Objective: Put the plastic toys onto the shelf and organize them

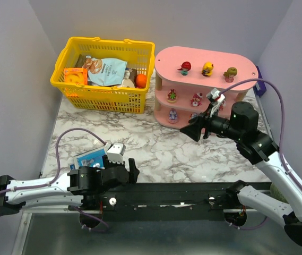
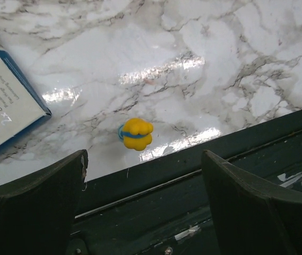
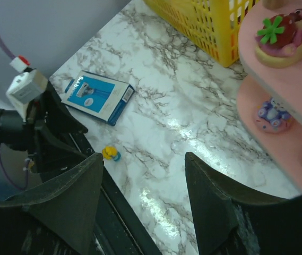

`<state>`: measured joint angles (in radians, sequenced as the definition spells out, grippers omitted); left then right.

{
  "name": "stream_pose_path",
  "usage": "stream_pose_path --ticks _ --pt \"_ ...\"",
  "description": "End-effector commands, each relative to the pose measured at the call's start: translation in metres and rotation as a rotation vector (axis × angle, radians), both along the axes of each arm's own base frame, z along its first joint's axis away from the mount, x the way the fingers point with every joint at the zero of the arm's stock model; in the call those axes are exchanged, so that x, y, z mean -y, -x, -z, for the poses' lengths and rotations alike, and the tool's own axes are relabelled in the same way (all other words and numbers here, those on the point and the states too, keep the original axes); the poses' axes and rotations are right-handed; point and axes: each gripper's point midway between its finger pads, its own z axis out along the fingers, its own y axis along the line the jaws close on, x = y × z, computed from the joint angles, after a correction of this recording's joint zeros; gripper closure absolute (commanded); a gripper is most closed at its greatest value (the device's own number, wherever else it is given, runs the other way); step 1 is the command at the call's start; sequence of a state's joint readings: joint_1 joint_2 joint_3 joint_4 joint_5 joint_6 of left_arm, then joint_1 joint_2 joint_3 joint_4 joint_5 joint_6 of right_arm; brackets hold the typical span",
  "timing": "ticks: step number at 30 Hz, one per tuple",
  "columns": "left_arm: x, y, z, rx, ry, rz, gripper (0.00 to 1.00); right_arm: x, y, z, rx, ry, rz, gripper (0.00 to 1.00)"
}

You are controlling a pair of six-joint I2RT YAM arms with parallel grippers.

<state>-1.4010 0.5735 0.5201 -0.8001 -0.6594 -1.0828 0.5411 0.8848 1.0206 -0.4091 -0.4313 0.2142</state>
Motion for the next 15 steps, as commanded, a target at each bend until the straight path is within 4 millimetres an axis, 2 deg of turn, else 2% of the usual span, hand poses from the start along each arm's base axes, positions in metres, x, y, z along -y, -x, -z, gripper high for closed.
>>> stream_pose_path --ticks 1,3,4,15 --pt "0.026 0.005 0.016 -0.033 0.134 0.020 0.07 -0.007 0.019 -0.004 0.037 -0.083 -0.092 0.30" --pt "0.029 0.004 0.019 -0.021 0.154 0.020 0.09 -0.009 0.021 0.001 0.035 -0.095 -0.105 0.30" --pt "0.029 0.002 0.024 -0.009 0.155 0.017 0.10 -0.010 0.024 0.012 0.013 -0.094 -0.117 0.29" --pt "0.030 -0.004 0.045 0.023 0.113 0.012 0.19 -0.011 0.024 0.036 -0.022 -0.103 -0.113 0.29"
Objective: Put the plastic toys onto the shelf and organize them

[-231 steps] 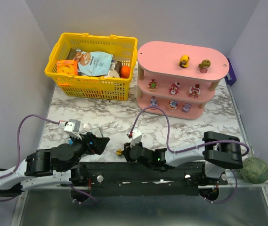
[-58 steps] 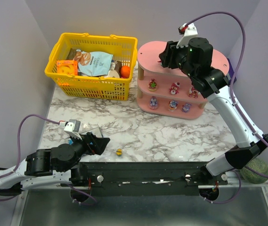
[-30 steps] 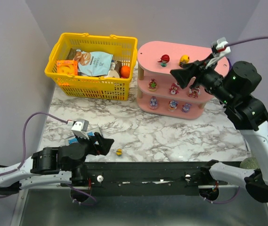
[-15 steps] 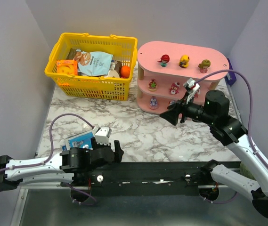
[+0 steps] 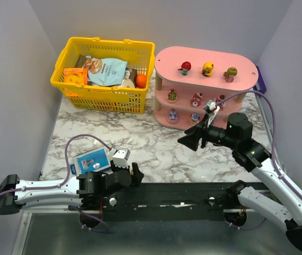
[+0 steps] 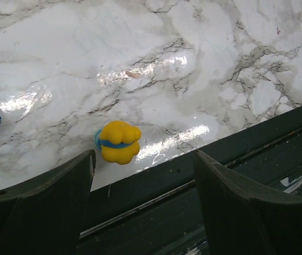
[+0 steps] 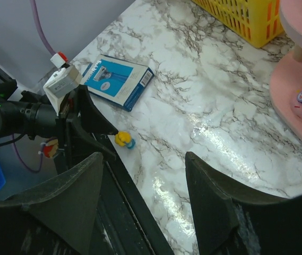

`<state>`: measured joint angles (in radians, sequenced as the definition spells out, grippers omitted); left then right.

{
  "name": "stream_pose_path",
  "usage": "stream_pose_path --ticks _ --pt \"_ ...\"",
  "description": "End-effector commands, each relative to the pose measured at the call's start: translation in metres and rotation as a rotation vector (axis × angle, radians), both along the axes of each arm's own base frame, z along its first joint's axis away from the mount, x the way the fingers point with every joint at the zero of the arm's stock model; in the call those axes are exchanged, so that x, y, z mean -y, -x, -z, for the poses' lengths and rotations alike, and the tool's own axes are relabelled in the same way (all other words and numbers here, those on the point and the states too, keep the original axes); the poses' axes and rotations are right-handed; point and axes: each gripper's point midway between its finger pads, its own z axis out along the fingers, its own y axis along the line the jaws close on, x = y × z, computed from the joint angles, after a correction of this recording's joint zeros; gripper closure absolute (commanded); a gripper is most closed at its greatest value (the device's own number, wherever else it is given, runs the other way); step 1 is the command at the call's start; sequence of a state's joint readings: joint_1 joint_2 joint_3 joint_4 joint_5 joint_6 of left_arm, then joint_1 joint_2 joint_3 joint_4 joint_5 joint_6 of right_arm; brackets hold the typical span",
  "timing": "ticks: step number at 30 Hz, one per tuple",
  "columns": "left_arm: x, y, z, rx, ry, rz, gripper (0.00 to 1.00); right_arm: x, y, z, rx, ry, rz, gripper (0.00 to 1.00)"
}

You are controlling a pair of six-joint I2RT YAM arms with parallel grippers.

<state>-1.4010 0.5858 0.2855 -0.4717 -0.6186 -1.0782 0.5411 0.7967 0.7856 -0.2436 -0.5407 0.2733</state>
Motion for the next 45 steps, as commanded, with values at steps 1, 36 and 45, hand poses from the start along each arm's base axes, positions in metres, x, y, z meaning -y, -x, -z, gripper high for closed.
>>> stream_pose_path --ticks 1,36,45 --pt "0.006 -0.007 -0.003 0.039 0.034 -0.022 0.21 -0.003 0.001 -0.007 0.024 -0.044 -0.019 0.29" --pt "-0.003 -0.021 0.012 0.065 -0.025 -0.132 0.41 0.007 -0.005 -0.002 0.036 -0.028 0.063 0.29" --pt "0.000 -0.024 0.011 0.084 -0.034 -0.134 0.41 0.012 -0.003 0.000 0.042 -0.022 0.083 0.29"
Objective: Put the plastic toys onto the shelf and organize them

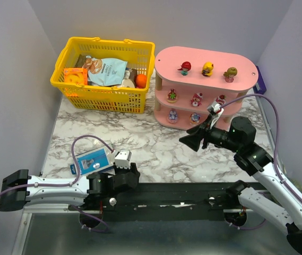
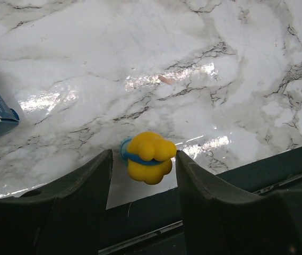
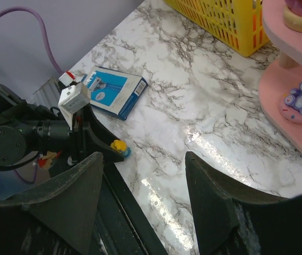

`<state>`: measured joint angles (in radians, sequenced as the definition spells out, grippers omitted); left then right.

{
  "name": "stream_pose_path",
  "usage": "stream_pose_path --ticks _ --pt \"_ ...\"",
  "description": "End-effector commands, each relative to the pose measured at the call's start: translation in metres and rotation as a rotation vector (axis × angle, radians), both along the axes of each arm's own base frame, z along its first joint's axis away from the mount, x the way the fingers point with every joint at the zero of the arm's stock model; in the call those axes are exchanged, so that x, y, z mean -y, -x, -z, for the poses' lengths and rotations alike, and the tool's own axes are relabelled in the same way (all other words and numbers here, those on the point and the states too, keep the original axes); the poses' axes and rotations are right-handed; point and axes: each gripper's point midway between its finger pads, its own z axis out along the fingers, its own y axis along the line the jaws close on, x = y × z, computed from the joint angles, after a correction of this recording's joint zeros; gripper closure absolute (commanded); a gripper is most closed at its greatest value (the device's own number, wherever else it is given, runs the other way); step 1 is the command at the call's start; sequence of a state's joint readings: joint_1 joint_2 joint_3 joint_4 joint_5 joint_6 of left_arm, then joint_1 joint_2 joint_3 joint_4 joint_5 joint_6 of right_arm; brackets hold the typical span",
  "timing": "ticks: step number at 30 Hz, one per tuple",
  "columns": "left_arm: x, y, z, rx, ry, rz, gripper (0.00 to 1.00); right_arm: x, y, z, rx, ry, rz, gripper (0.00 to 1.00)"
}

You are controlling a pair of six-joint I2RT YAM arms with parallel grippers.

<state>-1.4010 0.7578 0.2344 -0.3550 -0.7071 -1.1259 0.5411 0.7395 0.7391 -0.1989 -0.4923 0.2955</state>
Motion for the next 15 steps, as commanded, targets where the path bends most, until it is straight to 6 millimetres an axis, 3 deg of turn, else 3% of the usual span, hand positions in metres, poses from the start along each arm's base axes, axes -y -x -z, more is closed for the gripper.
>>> stream_pose_path --ticks 1,7,15 --pt "0.0063 -0.0125 -0.0188 0.067 0.045 -0.043 0.41 0.0064 -0.0015 0.0027 0.007 0.009 0.033 0.29" --pt "0.0060 -0.0133 -0.0213 0.077 0.050 -0.041 0.46 0.0085 -0.0042 0.0045 0.009 0.019 0.051 0.29" --pt "0.0070 -0.0119 -0.0238 0.070 0.047 -0.032 0.66 0.0104 -0.0080 0.0071 0.001 0.028 0.074 0.29"
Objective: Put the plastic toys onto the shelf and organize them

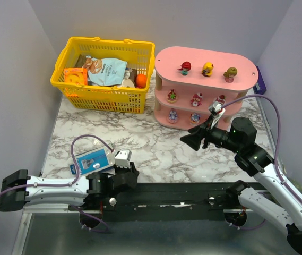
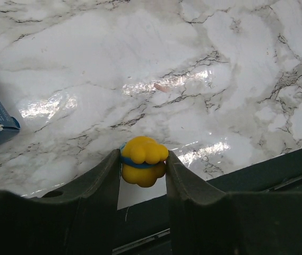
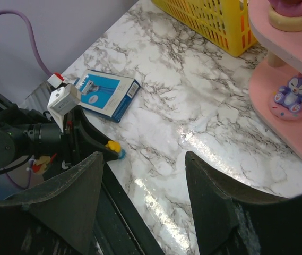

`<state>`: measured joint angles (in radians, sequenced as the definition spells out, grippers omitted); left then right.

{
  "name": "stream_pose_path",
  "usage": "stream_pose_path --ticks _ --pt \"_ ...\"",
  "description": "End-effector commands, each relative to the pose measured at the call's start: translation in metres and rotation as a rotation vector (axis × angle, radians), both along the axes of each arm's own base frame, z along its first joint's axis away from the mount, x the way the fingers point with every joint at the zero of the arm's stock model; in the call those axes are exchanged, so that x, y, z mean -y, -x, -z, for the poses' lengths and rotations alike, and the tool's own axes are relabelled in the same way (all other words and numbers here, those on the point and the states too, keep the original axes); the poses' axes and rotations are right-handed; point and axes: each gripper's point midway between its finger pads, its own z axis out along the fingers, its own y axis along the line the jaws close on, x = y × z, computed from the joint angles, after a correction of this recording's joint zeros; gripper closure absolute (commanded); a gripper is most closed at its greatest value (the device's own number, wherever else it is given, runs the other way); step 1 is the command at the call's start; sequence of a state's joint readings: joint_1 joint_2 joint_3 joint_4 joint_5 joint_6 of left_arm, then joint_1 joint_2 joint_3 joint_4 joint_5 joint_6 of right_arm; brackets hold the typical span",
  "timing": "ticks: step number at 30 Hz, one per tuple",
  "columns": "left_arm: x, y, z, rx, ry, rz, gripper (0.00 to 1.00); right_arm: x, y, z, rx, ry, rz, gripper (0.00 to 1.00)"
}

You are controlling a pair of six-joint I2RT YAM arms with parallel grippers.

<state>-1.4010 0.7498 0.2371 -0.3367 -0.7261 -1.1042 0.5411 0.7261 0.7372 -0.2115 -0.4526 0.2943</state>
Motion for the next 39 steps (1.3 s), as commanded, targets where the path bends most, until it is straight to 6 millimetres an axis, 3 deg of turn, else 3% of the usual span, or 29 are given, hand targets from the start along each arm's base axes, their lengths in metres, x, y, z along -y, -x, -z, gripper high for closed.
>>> stream_pose_path --ticks 1,4,7,8,10,11,13,14,16,17,19,20,22,23,25,26,27,28,29,30,31,32,34,35,39 --pt "0.003 -0.008 -0.018 0.041 0.027 -0.034 0.67 0.006 -0.005 0.006 -0.004 0.020 0.037 0.29" --pt "0.002 -0.010 -0.031 0.047 0.013 -0.042 0.71 0.006 -0.005 0.006 -0.007 0.016 0.048 0.30" --pt "0.003 -0.016 -0.060 0.085 -0.002 -0.051 0.71 0.009 -0.007 0.008 -0.018 0.013 0.073 0.29" --pt "0.009 -0.020 -0.083 0.105 0.026 -0.056 0.71 0.011 -0.008 0.011 -0.031 0.014 0.094 0.29" --pt "0.005 -0.029 -0.103 0.131 -0.002 -0.080 0.71 0.014 -0.010 0.016 -0.048 0.014 0.120 0.29" --pt "0.011 -0.035 -0.132 0.162 0.013 -0.073 0.71 0.019 -0.012 0.024 -0.072 0.019 0.158 0.30" --pt "0.009 -0.051 -0.153 0.167 -0.013 -0.099 0.72 0.025 -0.014 0.031 -0.094 0.022 0.203 0.30" --pt "0.014 -0.060 -0.182 0.198 0.001 -0.082 0.73 0.029 -0.014 0.038 -0.111 0.026 0.235 0.29" --pt "0.015 -0.086 -0.203 0.218 0.001 -0.109 0.76 0.033 -0.014 0.045 -0.127 0.023 0.259 0.29" --pt "0.025 -0.092 -0.228 0.225 0.051 -0.076 0.77 0.035 -0.014 0.047 -0.132 0.021 0.272 0.29" --pt "0.028 -0.117 -0.239 0.234 -0.008 -0.064 0.80 0.039 -0.011 0.048 -0.131 0.011 0.288 0.29" --pt "0.038 -0.123 -0.269 0.261 0.030 -0.033 0.79 0.040 -0.011 0.048 -0.135 0.005 0.297 0.30" --pt "0.049 -0.143 -0.272 0.258 -0.055 0.000 0.80 0.042 -0.008 0.047 -0.130 -0.004 0.300 0.29" --pt "0.051 -0.154 -0.303 0.294 -0.028 -0.012 0.80 0.043 -0.008 0.049 -0.135 -0.005 0.305 0.29" --pt "0.061 -0.172 -0.300 0.271 -0.095 0.010 0.81 0.044 -0.007 0.051 -0.140 -0.010 0.315 0.29" --pt "0.060 -0.182 -0.324 0.301 -0.069 -0.007 0.81 0.044 -0.006 0.051 -0.146 -0.017 0.314 0.29" --pt "0.069 -0.191 -0.318 0.282 -0.086 0.008 0.82 0.044 -0.005 0.053 -0.151 -0.018 0.310 0.29" --pt "0.070 -0.197 -0.320 0.281 -0.094 0.018 0.82 0.044 -0.004 0.056 -0.156 -0.017 0.312 0.29" --pt "0.073 -0.203 -0.338 0.302 -0.066 0.021 0.82 0.044 -0.003 0.057 -0.165 -0.020 0.313 0.29" --pt "0.076 -0.214 -0.332 0.287 -0.078 0.017 0.83 0.044 -0.003 0.059 -0.167 -0.023 0.310 0.29" --pt "0.079 -0.217 -0.333 0.282 -0.081 0.031 0.83 0.044 -0.002 0.061 -0.170 -0.021 0.310 0.30" --pt "0.081 -0.220 -0.350 0.309 -0.068 0.033 0.83 0.043 -0.002 0.063 -0.175 -0.019 0.307 0.30" --pt "0.087 -0.229 -0.345 0.290 -0.095 0.041 0.85 0.043 -0.001 0.065 -0.179 -0.019 0.306 0.30" --pt "0.088 -0.230 -0.358 0.312 -0.081 0.043 0.85 0.044 0.000 0.067 -0.180 -0.020 0.306 0.29" --pt "0.094 -0.233 -0.369 0.319 -0.073 0.062 0.86 0.043 0.003 0.069 -0.182 -0.025 0.297 0.30"
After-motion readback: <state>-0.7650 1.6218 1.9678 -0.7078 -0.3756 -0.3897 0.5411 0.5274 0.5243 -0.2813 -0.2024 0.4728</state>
